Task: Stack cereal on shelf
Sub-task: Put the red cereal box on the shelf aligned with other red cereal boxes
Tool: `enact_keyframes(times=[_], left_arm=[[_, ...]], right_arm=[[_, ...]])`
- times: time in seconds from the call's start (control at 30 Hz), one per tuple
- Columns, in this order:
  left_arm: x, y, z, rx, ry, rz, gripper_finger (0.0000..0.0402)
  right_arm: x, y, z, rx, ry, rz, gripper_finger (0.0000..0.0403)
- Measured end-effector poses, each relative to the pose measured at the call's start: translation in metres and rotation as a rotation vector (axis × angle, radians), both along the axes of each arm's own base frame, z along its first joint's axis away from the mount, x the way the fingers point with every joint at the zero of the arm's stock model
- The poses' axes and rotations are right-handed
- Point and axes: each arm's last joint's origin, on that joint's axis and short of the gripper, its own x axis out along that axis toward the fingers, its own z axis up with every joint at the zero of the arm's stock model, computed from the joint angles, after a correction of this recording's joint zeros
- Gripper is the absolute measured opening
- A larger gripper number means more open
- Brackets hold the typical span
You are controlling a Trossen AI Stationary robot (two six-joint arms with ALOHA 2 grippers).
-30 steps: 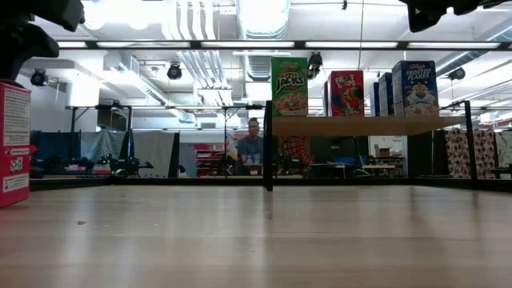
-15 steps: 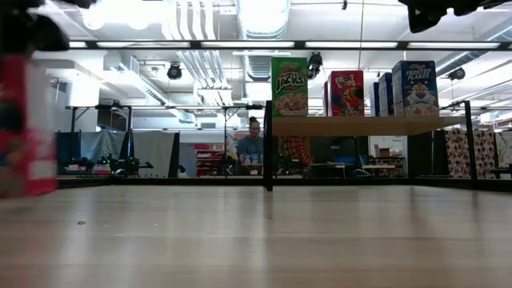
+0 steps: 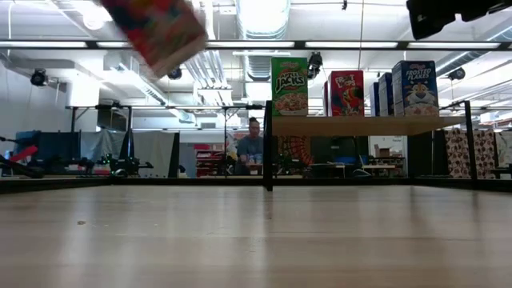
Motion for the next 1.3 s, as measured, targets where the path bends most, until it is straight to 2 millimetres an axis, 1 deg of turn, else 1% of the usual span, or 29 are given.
enact_keyframes(times=[0.07,0.17,0.3,0.43,0.53,0.67,0.8,0.97,1.1,1.3], left_arm=[[0.005,-0.002,0.009,0.044,-0.061,-0.032,0.0127],[0.013,-0.003,0.018,0.126,-0.13,-0.066,0.0127],[0.028,0.005,0.027,0.2,-0.18,-0.096,0.0127],[0.045,0.022,0.037,0.252,-0.199,-0.099,0.0127],[0.058,0.04,0.047,0.282,-0.207,-0.103,0.0127],[0.08,0.065,0.055,0.305,-0.228,-0.11,0.0127],[0.097,0.083,0.058,0.323,-0.276,-0.155,0.0127],[0.113,0.096,0.059,0.398,-0.332,-0.153,0.0127],[0.13,0.105,0.057,0.449,-0.393,-0.139,0.0127],[0.157,0.125,0.047,0.5,-0.451,-0.084,0.0128]], right_arm=[[-0.001,0.0,0.001,0.002,-0.006,0.014,0.0009],[-0.005,-0.001,0.003,-0.004,-0.026,0.037,0.0009],[-0.01,-0.003,0.002,-0.009,-0.049,0.041,0.0009],[-0.019,-0.006,0.006,0.003,-0.097,0.043,0.0009],[-0.024,-0.007,0.008,0.013,-0.114,0.073,0.0009],[-0.028,-0.007,0.01,0.01,-0.137,0.126,0.0009],[-0.031,-0.008,0.011,-0.006,-0.159,0.148,0.0009],[-0.032,-0.008,0.01,-0.01,-0.166,0.15,0.0009],[-0.032,-0.007,0.01,-0.006,-0.17,0.177,0.0009],[-0.033,-0.006,0.012,-0.004,-0.192,0.233,0.0009]])
